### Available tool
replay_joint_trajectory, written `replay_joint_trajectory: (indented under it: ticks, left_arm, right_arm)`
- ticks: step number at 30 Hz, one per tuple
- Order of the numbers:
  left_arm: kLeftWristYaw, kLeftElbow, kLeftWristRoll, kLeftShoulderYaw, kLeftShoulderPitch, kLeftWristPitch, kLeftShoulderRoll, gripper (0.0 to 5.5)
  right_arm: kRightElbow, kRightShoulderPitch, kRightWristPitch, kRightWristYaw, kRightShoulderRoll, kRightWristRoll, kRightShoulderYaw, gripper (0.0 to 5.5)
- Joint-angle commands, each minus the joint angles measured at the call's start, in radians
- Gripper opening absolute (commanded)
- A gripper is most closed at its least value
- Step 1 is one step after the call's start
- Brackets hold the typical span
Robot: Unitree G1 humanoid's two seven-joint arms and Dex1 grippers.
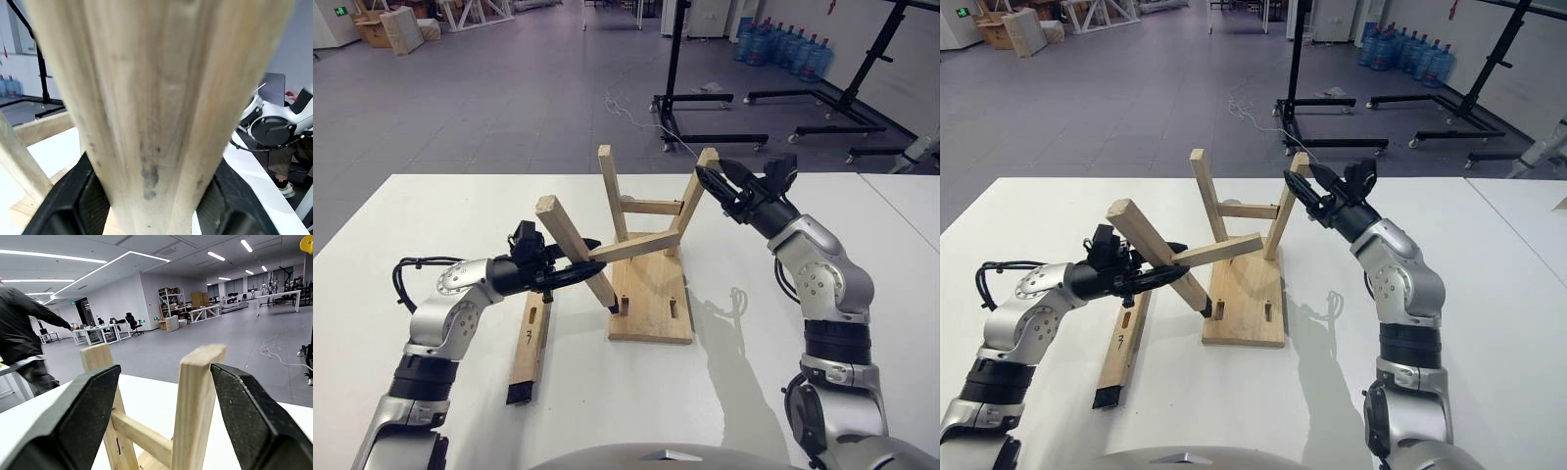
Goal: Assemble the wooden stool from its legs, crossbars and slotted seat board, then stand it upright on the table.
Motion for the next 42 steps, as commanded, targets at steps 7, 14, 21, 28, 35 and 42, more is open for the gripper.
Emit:
replay_joint_trajectory:
  ticks: [7,14,21,28,35,42]
  left_arm:
    - [-0.071,0.121,0.036,0.008,-0.090,-0.025,-0.021,2.08]
    - [-0.074,0.124,0.077,-0.037,-0.131,-0.030,-0.054,2.08]
    - [-0.087,0.191,0.170,-0.101,-0.135,-0.032,-0.049,2.08]
    - [-0.070,0.166,0.221,-0.169,-0.116,-0.015,-0.026,2.07]
    - [-0.023,0.060,0.238,-0.207,-0.059,-0.015,-0.012,2.07]
    - [0.006,0.029,0.228,-0.204,-0.035,-0.024,-0.019,2.07]
  right_arm:
    - [0.074,-0.051,0.020,0.048,-0.042,-0.008,0.025,3.39]
    - [0.076,-0.045,0.015,0.051,-0.038,-0.012,0.047,3.39]
    - [0.081,-0.067,0.015,0.051,-0.037,-0.009,0.056,3.39]
    - [0.072,-0.060,0.021,0.044,-0.038,-0.008,0.057,3.39]
    - [0.065,-0.049,0.024,0.034,-0.034,-0.009,0.058,3.39]
    - [0.067,-0.043,0.017,0.032,-0.036,-0.015,0.059,3.39]
